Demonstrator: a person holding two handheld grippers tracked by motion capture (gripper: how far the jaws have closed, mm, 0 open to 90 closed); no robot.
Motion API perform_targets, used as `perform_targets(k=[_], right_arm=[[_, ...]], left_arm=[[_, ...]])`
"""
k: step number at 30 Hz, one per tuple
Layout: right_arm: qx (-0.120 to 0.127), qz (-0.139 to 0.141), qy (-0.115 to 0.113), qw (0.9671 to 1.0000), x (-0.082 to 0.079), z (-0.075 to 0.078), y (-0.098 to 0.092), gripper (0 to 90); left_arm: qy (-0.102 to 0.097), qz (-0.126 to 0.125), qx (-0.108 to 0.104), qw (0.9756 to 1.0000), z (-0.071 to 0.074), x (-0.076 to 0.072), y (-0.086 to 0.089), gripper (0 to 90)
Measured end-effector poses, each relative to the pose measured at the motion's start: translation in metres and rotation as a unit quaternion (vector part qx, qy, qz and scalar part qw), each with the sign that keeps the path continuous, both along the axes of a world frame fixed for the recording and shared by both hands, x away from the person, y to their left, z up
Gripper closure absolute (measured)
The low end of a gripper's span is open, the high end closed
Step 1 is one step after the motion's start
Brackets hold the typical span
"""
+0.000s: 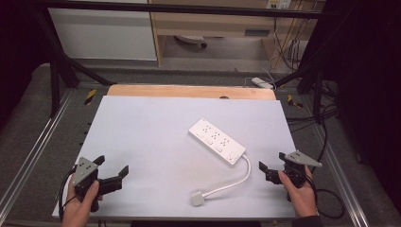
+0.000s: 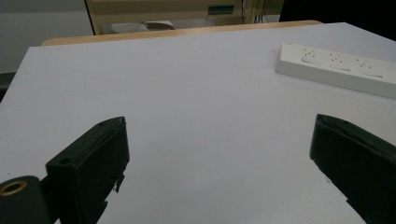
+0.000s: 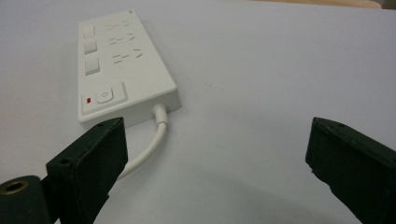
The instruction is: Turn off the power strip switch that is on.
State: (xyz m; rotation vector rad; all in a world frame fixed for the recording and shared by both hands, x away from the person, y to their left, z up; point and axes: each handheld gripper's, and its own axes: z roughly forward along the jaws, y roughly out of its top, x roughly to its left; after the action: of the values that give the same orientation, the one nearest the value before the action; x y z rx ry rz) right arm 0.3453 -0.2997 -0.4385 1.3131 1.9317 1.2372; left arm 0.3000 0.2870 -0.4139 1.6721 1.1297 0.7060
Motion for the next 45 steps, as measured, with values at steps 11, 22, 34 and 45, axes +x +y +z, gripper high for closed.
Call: perform_targets(k=[11, 22, 34, 45], right_arm=[[0.011, 0.004, -0.027, 0.9996, -0.003, 0.008, -0.001, 4.7], [0.032, 0.002, -0.051, 0.9982, -0.005, 0.016, -0.002, 4.0], [0.042, 0.005, -0.056, 0.9975, -0.005, 0.020, -0.002, 1.8], [0.050, 0.001, -0.070, 0.9963, -0.004, 0.025, -0.002, 1.6]], left_arm=[[-0.001, 0.000, -0.001, 1.0000, 0.000, 0.000, 0.000, 4.5], [0.000, -0.002, -0.002, 1.0000, 0.001, 0.000, 0.000, 4.5], [0.000, -0.003, -0.002, 1.0000, 0.000, 0.000, 0.000, 4.5], [0.001, -0.004, -0.001, 1.0000, 0.000, 0.000, 0.000, 4.5]])
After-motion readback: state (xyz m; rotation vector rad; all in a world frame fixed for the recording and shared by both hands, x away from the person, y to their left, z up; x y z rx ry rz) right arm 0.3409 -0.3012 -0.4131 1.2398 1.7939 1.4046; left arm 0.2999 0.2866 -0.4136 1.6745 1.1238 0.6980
